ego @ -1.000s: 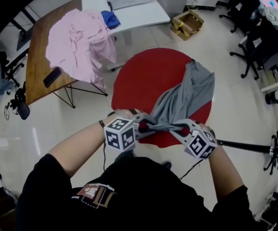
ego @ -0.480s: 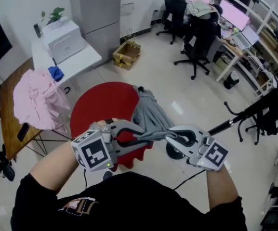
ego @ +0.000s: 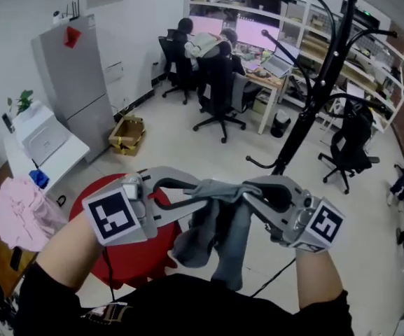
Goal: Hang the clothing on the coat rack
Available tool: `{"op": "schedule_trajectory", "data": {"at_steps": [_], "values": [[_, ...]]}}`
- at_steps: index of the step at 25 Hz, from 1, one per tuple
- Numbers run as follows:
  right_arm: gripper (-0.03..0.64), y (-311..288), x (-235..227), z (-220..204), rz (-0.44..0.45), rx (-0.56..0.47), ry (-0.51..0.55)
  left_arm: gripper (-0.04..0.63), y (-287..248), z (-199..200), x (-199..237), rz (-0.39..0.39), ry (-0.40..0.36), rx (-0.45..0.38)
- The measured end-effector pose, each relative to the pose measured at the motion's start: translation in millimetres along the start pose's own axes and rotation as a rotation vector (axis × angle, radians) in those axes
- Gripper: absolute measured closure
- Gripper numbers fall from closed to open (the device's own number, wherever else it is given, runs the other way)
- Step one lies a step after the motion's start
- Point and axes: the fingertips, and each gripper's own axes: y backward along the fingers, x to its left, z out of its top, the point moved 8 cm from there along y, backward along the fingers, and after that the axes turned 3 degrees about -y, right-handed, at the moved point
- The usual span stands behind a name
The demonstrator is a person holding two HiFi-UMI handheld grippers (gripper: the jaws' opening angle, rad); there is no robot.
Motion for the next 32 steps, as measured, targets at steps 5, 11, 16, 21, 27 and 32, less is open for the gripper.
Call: {"op": "schedule_trajectory", "data": {"at_steps": [5,11,16,21,27,32], "values": [[0.572,62.8,-17.2,43.0,-0.103,-0.051,0.035,0.548,-57.4,50.7,12.5,-0.060,-0.033,-0.078],[0.572,127.0,-32.4,110.1,-0.215,-0.111,0.121,0.549,-112.3,121.4,33.9,-0.081,-0.061,-0.185],[0.572,170.3,-46.9,161.0,-0.319,-0.180,0.174,0.549,-154.0,172.4,53.3,-0.052,-0.074,-0.250],[0.572,210.8,-78.3,203.5,-0.418,-0.204,0.219,0.549,-206.0,216.0,80.5,0.002,-0.049,-0.255],[0.572,220.2,-106.7,212.1,-0.513,-0.223,0.202,0.549,-229.1,222.1,109.4,0.076,-0.013,-0.241],[0.572,230.4,-131.3,216.8,-0.561,-0.238,0.174,0.549,-247.3,230.6,128.0,0.116,0.031,-0.230]]}}
